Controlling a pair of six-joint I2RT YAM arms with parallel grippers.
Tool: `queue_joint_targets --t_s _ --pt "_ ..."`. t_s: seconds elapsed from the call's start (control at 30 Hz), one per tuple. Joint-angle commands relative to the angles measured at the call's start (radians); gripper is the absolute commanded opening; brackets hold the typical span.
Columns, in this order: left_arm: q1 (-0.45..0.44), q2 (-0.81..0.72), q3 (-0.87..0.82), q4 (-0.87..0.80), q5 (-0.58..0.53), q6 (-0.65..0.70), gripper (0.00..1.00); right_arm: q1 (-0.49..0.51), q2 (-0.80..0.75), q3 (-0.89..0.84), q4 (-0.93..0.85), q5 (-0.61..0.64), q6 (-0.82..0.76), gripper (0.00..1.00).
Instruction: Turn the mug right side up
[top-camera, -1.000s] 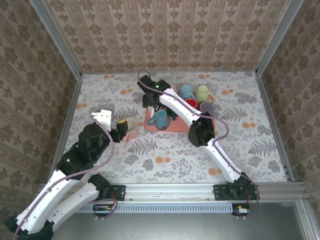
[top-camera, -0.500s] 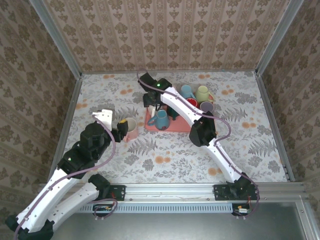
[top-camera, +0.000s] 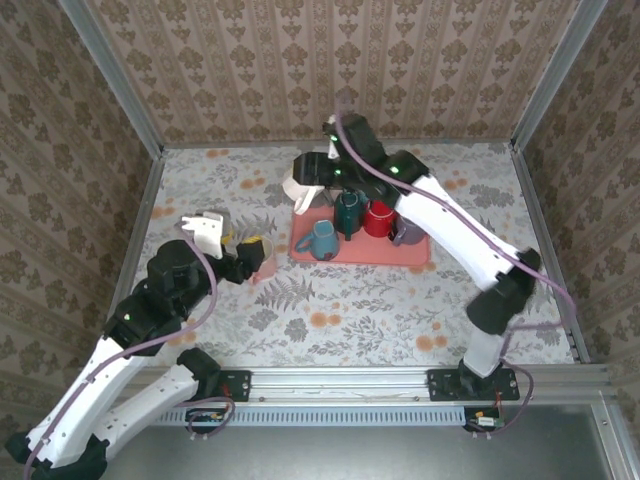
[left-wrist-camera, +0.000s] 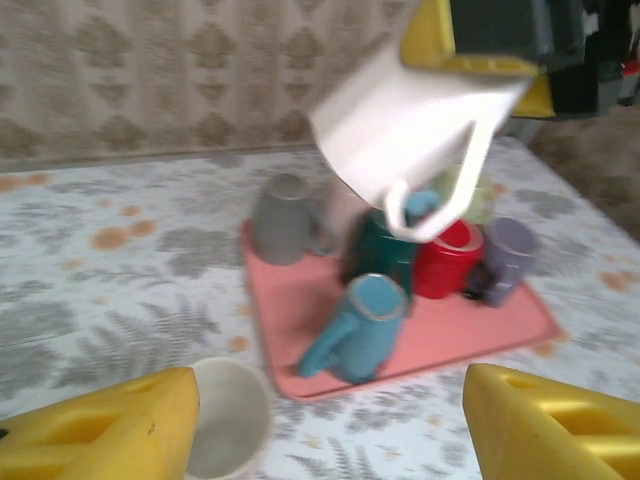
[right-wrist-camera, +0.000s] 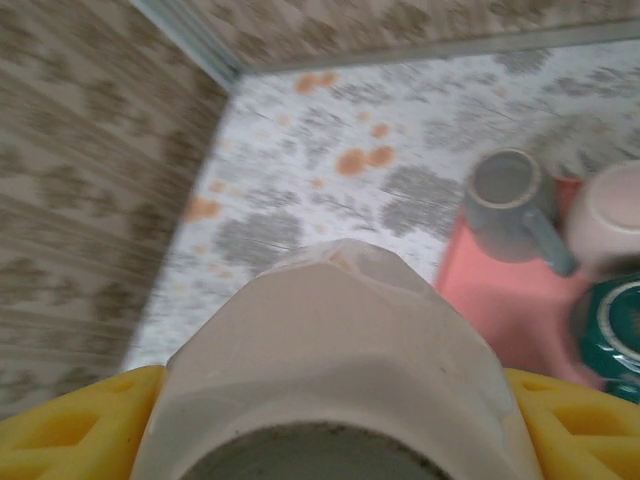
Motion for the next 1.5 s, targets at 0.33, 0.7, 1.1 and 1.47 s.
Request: queue_joint_targets --t_s 0.33,0.7,1.1,1.47 --pt "0.119 0.205 -0.115 0.854 0.718 -0.645 0.78 -0.108 -0.451 -0.682 1.022 -0.340 0.414 0.43" --pt "0.134 0.341 -0.114 1.043 0.784 -0.847 0.74 -0.137 -0.600 -0.845 1.154 -0.333 0.424 0.42" --pt "0.116 0.399 -0.099 1.056 0.783 -0.842 0.70 -0.143 -0.611 -0.900 1.295 -0.355 0.475 0.39" --pt "0.090 0.510 -0.117 1.339 0.801 -0.973 0.39 -0.119 -0.564 -0.953 1.450 -0.425 0.544 0.35"
